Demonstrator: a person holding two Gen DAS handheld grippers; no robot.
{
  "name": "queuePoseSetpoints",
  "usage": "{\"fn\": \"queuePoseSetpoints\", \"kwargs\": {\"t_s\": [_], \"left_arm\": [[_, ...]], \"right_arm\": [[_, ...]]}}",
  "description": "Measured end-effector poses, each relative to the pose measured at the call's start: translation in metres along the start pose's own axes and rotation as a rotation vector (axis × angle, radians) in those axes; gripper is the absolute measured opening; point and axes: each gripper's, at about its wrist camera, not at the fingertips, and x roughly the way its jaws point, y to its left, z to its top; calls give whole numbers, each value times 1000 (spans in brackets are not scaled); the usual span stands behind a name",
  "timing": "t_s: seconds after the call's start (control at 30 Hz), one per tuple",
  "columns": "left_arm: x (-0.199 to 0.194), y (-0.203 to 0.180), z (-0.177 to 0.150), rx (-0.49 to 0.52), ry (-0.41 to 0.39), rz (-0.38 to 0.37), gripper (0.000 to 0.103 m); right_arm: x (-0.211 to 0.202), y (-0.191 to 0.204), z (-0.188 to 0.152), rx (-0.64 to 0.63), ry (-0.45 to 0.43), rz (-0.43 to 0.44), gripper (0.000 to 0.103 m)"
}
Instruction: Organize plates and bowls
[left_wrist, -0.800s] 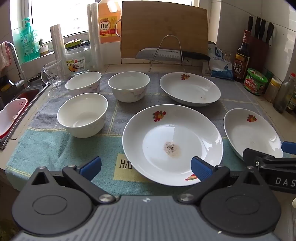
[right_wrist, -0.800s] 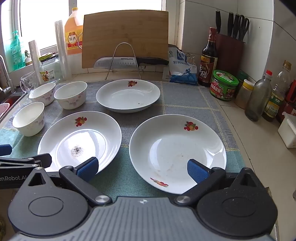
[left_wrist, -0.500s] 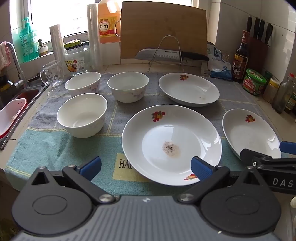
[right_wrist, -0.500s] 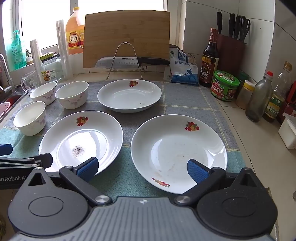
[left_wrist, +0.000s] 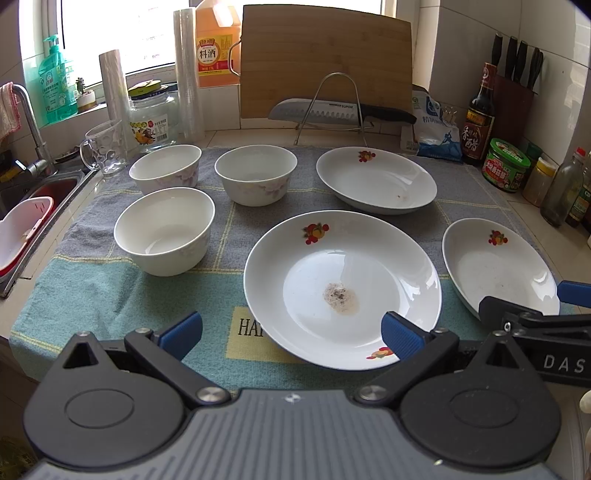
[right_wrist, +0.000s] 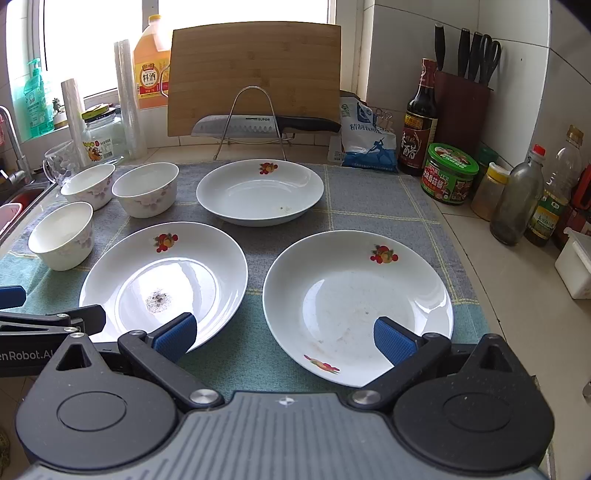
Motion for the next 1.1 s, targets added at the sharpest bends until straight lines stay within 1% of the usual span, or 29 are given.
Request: {"fn": "queuePoseSetpoints", "kwargs": {"t_s": [1.1], "left_arm": [[-3, 2, 1, 4, 1, 7, 102]], "right_arm": [[-3, 2, 1, -5, 0, 7, 103]]}}
